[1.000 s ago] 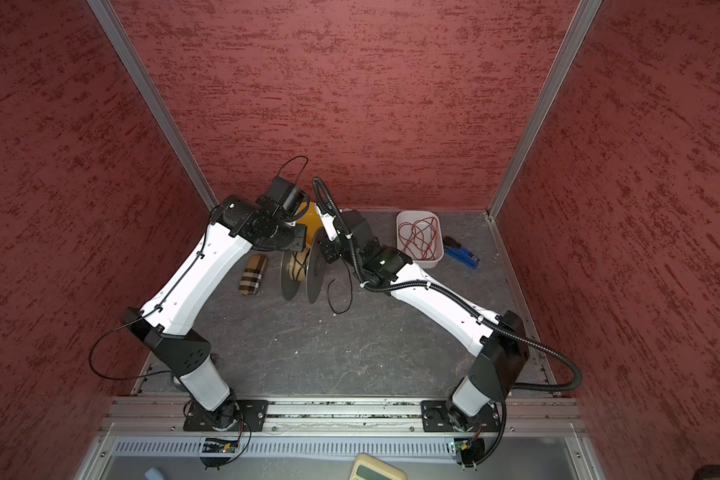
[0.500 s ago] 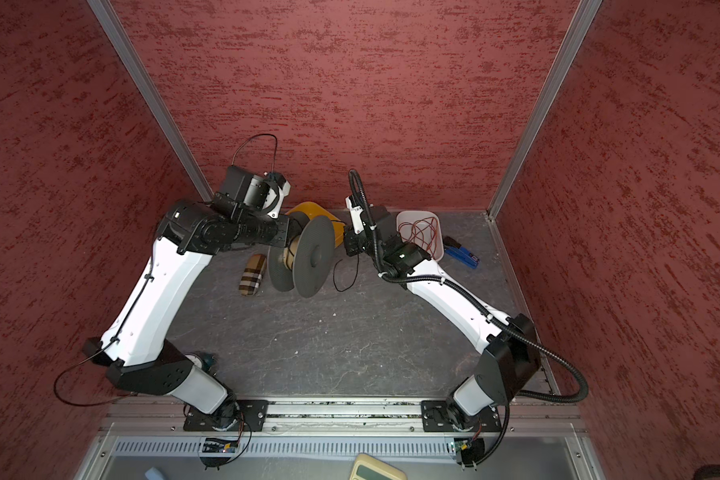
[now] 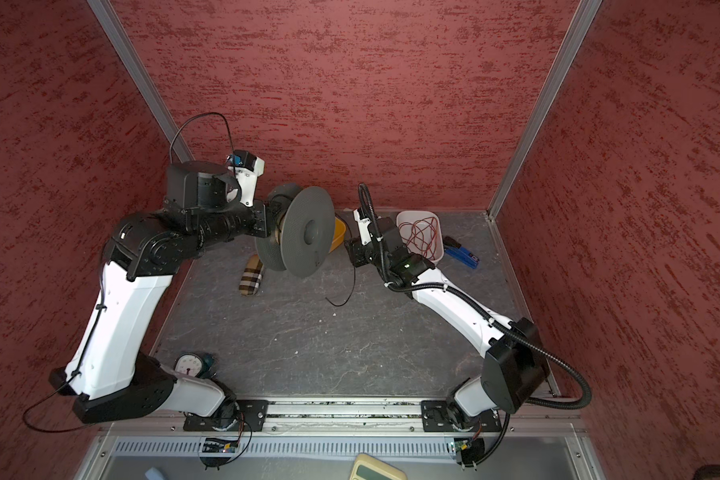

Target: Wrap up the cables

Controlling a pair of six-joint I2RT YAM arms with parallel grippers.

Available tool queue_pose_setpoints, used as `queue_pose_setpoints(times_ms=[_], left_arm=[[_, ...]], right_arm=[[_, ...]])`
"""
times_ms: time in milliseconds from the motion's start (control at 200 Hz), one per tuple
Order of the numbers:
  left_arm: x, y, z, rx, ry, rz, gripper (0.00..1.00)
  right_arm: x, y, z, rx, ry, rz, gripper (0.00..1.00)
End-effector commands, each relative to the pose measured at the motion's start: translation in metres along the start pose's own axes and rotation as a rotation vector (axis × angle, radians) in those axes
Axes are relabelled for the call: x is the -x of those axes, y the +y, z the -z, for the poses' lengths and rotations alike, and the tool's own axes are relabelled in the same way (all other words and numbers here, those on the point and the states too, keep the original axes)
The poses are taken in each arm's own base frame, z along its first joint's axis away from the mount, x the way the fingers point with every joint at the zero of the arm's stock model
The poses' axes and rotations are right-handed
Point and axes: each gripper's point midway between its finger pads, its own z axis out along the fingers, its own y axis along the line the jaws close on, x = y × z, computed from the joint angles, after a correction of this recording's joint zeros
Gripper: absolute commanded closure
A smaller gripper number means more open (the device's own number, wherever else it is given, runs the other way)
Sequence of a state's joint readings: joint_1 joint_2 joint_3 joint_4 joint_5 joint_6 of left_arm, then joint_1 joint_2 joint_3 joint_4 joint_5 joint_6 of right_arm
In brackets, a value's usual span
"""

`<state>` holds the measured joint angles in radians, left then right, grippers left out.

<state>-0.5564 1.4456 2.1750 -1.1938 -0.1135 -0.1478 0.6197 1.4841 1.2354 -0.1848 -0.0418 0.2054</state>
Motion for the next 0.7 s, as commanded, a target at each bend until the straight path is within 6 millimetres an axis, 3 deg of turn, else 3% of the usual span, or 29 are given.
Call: queue_pose_setpoints(times_ms=[0,90,230,401,696], left_arm=[[0.049,-0.003,0.033,-0.028,-0.216,0.011,1.00],[0.056,-0.005,0.041,-0.039,-0.254,0.010,1.00],[0.063,-0.006,0.052,-0.052,-0.304,0.016,1.00],[0.064,0.004,0.055,-0.001,-0.314,0.030,1.00],[0.062,0.008,0.058,0.014,-0.321,0.056,1.00]], right_arm=[[0.022,0.008,0.021,0.043,-0.093,-0.006,0.34],[0.019,0.006,0.027,0.037,-0.116,-0.011,0.16],[0.017,0.008,0.040,0.063,-0.175,-0.005,0.01],[0.019,0.014,0.056,0.102,-0.228,0.021,0.01],[0.000,0.015,0.043,0.128,-0.161,0.008,0.01]])
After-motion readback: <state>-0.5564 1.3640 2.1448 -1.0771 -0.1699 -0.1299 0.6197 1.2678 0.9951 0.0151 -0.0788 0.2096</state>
